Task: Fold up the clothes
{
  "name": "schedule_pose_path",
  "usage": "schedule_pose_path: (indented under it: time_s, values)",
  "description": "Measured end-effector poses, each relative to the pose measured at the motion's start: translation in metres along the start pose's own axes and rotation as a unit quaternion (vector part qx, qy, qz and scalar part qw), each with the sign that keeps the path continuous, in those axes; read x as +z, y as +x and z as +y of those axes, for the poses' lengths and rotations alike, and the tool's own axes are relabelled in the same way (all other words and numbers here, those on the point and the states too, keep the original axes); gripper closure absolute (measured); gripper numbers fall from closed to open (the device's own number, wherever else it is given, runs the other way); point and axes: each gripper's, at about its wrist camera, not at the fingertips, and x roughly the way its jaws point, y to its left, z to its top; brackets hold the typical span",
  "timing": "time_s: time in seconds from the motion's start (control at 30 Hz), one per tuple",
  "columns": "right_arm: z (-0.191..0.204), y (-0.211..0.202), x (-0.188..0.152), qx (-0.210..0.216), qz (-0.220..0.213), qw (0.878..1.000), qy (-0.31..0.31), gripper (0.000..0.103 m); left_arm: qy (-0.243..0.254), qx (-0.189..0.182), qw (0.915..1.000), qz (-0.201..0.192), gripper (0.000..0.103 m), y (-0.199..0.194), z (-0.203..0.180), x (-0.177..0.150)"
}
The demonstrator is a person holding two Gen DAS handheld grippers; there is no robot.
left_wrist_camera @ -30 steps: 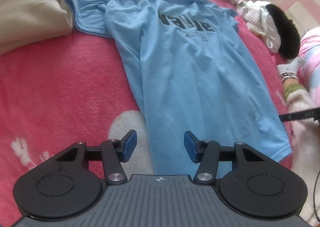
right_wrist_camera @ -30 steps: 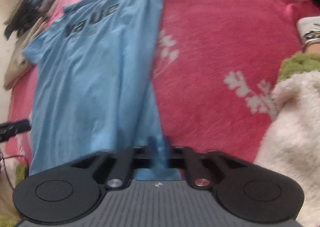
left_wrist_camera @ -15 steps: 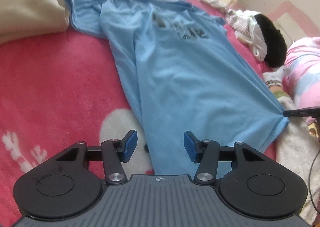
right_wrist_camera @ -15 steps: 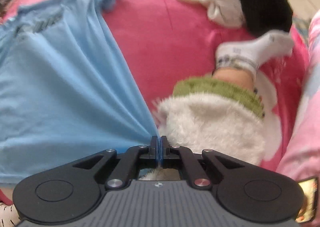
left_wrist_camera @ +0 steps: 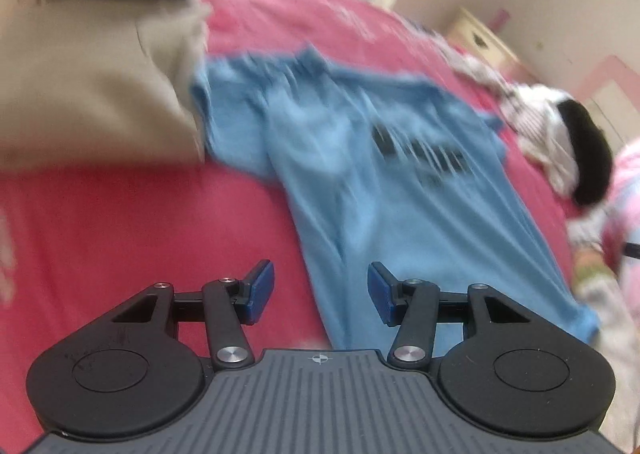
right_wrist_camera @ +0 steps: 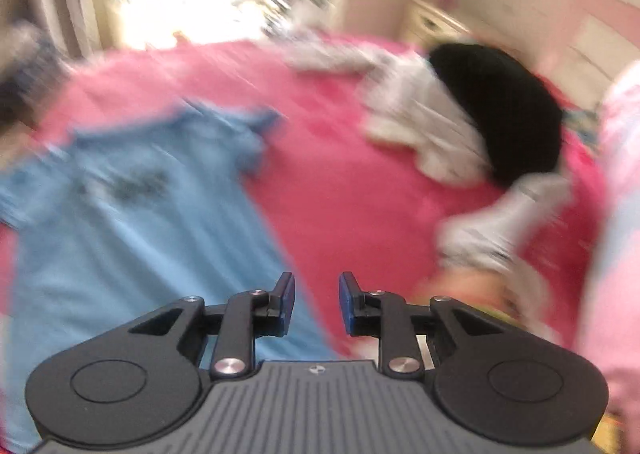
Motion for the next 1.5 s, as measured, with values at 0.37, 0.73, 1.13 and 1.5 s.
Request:
schedule_pose_path:
  time_s: [0.37, 0.73, 1.13, 1.5]
  values:
    - [0.269, 0.096, 0.018, 0.255, -0.093, 0.922, -0.276, 0.073, -0.026, -0.004, 0.9976, -0.063, 0.049, -0.016, 0.062, 0.012]
    - [0.406, 0.186, 0.006, 0.29, -0.062, 0.851, -0.433, 0.069, -0.043, -0.037, 0.9948, -0.085, 0.049, -0.015, 0.099, 0.021]
    - [0.271, 0.209, 0.1, 0.428, -0.024, 0.899, 0.086, 0.097, 0.03, -0.078, 0.9964, -0.016, 0.047, 0.03, 0.046, 0.014]
    - [0.321, 0.247, 0.14, 0.486, 0.008, 0.862, 0.145, 0.097, 0.029, -0.105, 0.9935, 0.033, 0.051, 0.053, 0.042, 0.004]
